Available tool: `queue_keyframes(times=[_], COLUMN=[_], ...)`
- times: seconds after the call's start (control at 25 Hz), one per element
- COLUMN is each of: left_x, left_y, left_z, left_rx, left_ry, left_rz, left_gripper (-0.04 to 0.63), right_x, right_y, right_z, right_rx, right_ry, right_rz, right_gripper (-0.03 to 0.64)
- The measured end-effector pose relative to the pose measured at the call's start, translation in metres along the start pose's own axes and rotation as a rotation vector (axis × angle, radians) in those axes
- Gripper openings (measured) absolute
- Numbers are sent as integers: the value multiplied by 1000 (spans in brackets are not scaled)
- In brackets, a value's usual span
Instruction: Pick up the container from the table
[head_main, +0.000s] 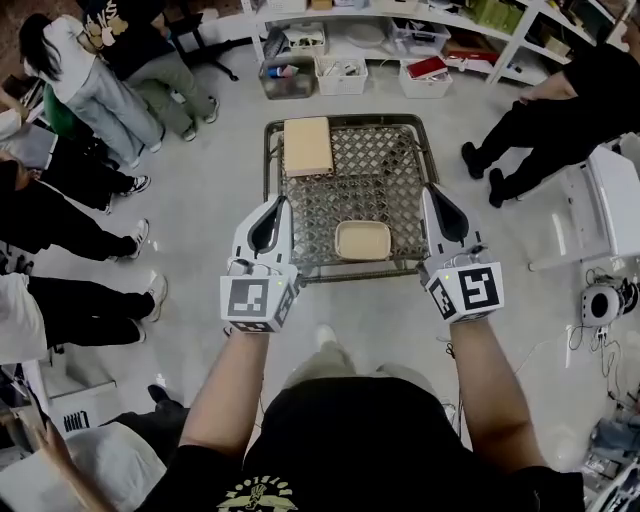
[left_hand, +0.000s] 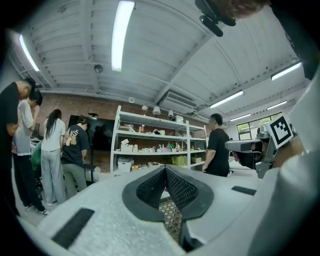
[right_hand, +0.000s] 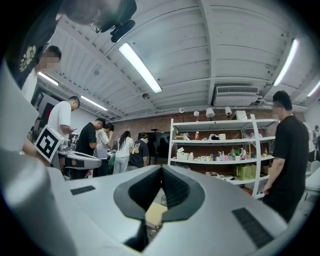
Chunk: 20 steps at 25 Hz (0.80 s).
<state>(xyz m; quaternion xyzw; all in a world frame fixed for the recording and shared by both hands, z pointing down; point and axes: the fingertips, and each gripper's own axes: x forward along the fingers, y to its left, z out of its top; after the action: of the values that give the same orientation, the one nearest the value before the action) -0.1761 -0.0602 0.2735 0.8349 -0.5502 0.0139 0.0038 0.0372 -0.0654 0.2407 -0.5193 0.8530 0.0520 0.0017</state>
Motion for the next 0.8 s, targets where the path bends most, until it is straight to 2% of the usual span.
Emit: queue_keyframes(times=[0.2,0.52,0.8], left_x=[29,59,81], left_y=[22,19,5], left_z=[-13,-61,-110], left_rx=[-18,-99,-175], left_ry=[18,108,214], left_rz=[-29,-65,-22], left_gripper=[5,5,5], right_x=[29,46,47], right_y=[-5,-30,-64], right_z=[-14,-64,-112], right_rx=[1,39,62], right_ry=[26,96,178], right_rz=[-15,-1,44], right_gripper=[8,8,8])
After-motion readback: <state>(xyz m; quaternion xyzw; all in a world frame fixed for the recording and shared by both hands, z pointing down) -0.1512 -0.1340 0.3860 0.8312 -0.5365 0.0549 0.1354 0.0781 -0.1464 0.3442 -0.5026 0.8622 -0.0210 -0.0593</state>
